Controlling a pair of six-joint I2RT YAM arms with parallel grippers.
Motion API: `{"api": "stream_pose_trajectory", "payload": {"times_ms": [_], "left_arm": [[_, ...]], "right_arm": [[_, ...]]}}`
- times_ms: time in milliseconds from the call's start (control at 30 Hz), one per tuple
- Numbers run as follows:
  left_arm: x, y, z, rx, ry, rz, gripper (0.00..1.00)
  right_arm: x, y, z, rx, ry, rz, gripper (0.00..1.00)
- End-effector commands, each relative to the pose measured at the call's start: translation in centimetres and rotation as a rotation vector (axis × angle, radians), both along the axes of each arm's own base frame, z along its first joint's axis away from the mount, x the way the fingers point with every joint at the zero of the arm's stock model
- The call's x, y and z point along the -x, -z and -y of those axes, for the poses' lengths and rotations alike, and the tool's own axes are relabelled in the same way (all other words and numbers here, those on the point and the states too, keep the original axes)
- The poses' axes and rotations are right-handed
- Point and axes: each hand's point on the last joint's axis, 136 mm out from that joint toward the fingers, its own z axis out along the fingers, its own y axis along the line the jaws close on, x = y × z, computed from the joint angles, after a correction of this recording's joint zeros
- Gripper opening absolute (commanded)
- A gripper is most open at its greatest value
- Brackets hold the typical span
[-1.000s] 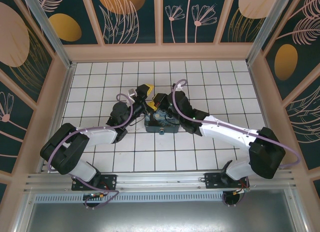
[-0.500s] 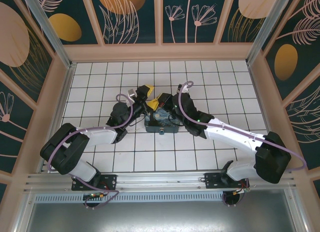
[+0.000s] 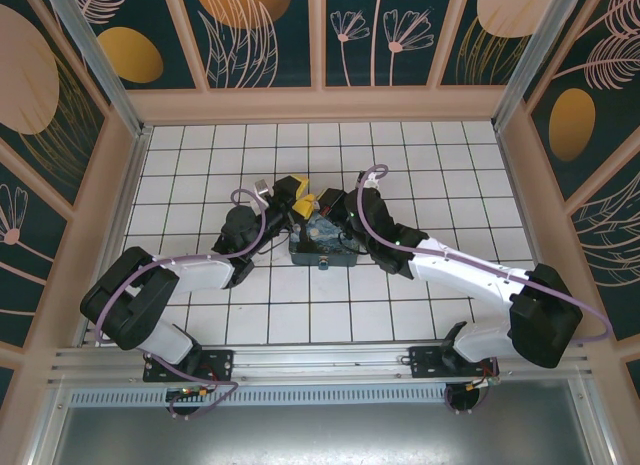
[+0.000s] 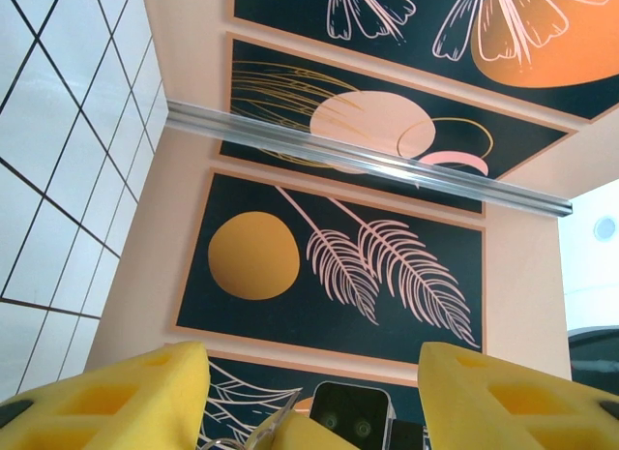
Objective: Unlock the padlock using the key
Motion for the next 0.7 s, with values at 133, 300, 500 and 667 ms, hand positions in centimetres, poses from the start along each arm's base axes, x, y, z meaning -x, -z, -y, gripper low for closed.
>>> {"api": "stream_pose_trajectory", "payload": {"times_ms": [133,300,500,667], "left_arm": [[0.4,0.6,-0.1,-0.027,-0.001,0.006,0.62],[0.4,1.1,0.0,-0.039,0.004,-0.001,0.64],[0.4,1.6,0.0,-0.044,0.005,-0.008,0.6],[0.5,1.7,0.0,-0.048,0.007,-0.008,0.52]], "right_arm": [[-0.2,-1.3,0.5,-0.038,0.019,0.025,0.0],[-0.2,-2.0,0.0,-0.053,0.002,0.036,0.0],[-0.4,-2.0,-0.5,-0.055,-0.005,0.031,0.0],[-0.5,-1.8,-0.5,-0.054,-0.003,0.027,0.0]]}}
